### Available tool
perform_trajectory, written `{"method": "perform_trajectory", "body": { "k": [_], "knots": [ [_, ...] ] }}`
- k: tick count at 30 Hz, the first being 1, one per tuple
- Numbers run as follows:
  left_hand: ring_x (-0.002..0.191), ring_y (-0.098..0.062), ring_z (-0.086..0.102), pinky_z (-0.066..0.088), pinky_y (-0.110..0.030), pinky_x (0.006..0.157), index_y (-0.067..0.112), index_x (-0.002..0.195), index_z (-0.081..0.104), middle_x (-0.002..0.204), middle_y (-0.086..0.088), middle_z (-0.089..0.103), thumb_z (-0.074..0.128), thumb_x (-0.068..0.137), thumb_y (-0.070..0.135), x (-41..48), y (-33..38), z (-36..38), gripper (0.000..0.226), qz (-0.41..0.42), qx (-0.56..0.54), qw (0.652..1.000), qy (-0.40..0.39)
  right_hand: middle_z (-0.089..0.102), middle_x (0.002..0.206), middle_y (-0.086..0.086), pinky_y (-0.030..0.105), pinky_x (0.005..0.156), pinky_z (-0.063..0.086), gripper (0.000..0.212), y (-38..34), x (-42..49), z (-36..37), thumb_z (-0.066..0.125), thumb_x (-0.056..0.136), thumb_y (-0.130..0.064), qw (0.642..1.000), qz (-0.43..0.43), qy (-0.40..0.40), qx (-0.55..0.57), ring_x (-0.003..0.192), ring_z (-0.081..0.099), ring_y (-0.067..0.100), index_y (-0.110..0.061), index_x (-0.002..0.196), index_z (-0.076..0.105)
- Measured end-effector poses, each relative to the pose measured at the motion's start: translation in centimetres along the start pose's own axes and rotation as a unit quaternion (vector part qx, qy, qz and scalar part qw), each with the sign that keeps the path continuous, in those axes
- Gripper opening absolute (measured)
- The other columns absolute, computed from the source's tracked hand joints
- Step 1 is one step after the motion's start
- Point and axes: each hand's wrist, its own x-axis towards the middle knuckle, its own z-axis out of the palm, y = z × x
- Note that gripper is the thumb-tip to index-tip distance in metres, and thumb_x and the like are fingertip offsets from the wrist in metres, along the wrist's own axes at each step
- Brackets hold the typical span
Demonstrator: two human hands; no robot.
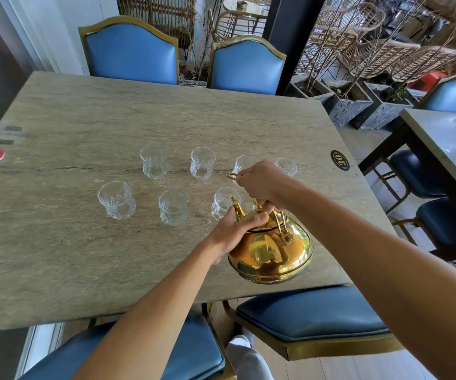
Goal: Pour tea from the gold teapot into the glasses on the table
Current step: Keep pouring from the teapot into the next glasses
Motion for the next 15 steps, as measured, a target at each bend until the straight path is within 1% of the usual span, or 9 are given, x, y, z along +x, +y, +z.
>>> {"method": "perform_trajectory", "body": {
  "k": [2,4,6,7,9,10,12,14,15],
  "knots": [
    [0.143,-0.029,0.057,0.046,-0.052,0.120,0.028,0.171,0.018,0.162,-0.011,0.054,0.083,0.038,0.095,-0.2,0.0,0.3,0.162,0.006,0.006,1.000,0.003,0.050,0.065,0.006,0.018,0.034,0.038,0.035,0.5,-0.1,0.0,0.049,0.095,-0.014,1.000,-0.018,0.022,0.013,0.043,0.044,0.013,0.003,0.121,0.065],
    [0.145,-0.027,0.055,0.044,-0.048,0.122,0.026,0.173,0.006,0.164,-0.009,0.052,0.081,0.045,0.094,-0.6,0.0,0.6,0.163,0.016,0.007,1.000,0.003,0.044,0.052,0.002,0.016,0.033,0.033,0.034,0.9,-0.4,0.1,0.049,0.095,-0.012,0.999,-0.025,0.031,0.033,0.033,0.037,0.010,0.001,0.121,0.066],
    [0.145,-0.025,0.055,0.044,-0.043,0.121,0.022,0.173,-0.006,0.165,-0.008,0.051,0.078,0.053,0.087,-0.9,0.0,0.9,0.160,0.026,0.007,1.000,0.000,0.035,0.040,-0.005,0.018,0.038,0.031,0.032,1.2,-0.9,0.1,0.049,0.096,-0.013,0.998,-0.032,0.036,0.050,0.030,0.030,0.009,-0.006,0.120,0.069],
    [0.146,-0.024,0.054,0.044,-0.044,0.122,0.022,0.172,-0.011,0.167,-0.008,0.049,0.077,0.054,0.087,-1.0,0.0,1.1,0.160,0.031,0.010,0.999,0.002,0.033,0.037,-0.007,0.019,0.039,0.031,0.031,1.3,-1.2,0.1,0.050,0.097,-0.015,0.997,-0.037,0.039,0.057,0.030,0.029,0.009,-0.011,0.121,0.070],
    [0.151,-0.025,0.050,0.041,-0.050,0.125,0.027,0.170,-0.019,0.171,-0.008,0.043,0.076,0.054,0.095,-0.9,-0.4,1.3,0.164,0.045,0.015,0.999,-0.001,0.034,0.032,-0.011,0.019,0.038,0.030,0.033,1.6,-1.7,0.1,0.052,0.098,-0.020,0.996,-0.044,0.044,0.066,0.030,0.030,0.008,-0.021,0.128,0.067],
    [0.153,-0.025,0.048,0.039,-0.052,0.126,0.029,0.168,-0.022,0.173,-0.007,0.041,0.075,0.054,0.097,-1.1,-0.5,1.3,0.164,0.051,0.022,0.998,-0.004,0.034,0.031,-0.011,0.019,0.038,0.030,0.035,1.8,-1.9,0.1,0.053,0.099,-0.023,0.995,-0.046,0.046,0.070,0.030,0.030,0.008,-0.023,0.132,0.064],
    [0.157,-0.023,0.043,0.033,-0.050,0.130,0.030,0.167,-0.025,0.173,-0.003,0.041,0.075,0.061,0.092,-1.8,-0.4,1.6,0.159,0.065,0.035,0.997,-0.001,0.035,0.032,-0.011,0.020,0.039,0.030,0.039,2.1,-2.6,0.0,0.054,0.099,-0.028,0.995,-0.051,0.048,0.077,0.031,0.031,0.009,-0.025,0.137,0.059],
    [0.157,-0.020,0.041,0.029,-0.043,0.131,0.026,0.168,-0.024,0.171,0.001,0.042,0.072,0.073,0.082,-2.7,0.0,1.8,0.147,0.089,0.049,0.995,0.009,0.035,0.035,-0.010,0.022,0.040,0.031,0.038,2.2,-3.2,-0.1,0.055,0.098,-0.031,0.993,-0.060,0.047,0.087,0.032,0.031,0.009,-0.027,0.136,0.060],
    [0.159,-0.020,0.038,0.027,-0.043,0.131,0.028,0.169,-0.021,0.174,0.000,0.038,0.071,0.075,0.083,-3.0,0.0,1.8,0.142,0.097,0.059,0.993,0.014,0.036,0.037,-0.008,0.022,0.040,0.032,0.036,2.3,-3.5,-0.2,0.055,0.098,-0.031,0.992,-0.063,0.047,0.095,0.032,0.031,0.010,-0.028,0.133,0.062]
  ]
}}
